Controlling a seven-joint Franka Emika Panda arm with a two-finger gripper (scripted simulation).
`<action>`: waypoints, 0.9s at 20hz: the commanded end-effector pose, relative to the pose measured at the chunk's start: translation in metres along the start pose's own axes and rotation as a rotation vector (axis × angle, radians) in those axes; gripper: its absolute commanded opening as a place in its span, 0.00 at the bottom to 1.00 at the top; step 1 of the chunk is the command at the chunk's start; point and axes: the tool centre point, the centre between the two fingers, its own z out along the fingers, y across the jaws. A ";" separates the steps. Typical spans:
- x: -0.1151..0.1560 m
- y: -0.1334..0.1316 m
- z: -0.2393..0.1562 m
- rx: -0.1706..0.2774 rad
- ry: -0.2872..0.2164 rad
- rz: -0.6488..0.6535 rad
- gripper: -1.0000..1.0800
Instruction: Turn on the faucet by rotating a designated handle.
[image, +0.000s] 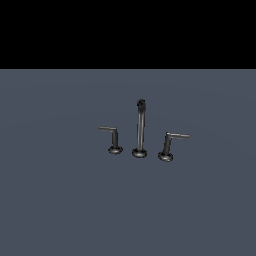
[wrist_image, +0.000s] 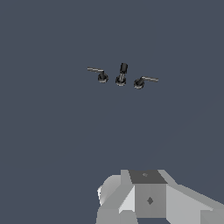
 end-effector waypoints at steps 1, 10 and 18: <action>0.000 0.000 0.000 0.000 0.000 0.000 0.00; 0.010 -0.003 0.014 -0.001 -0.001 0.057 0.00; 0.036 -0.007 0.049 -0.004 -0.003 0.204 0.00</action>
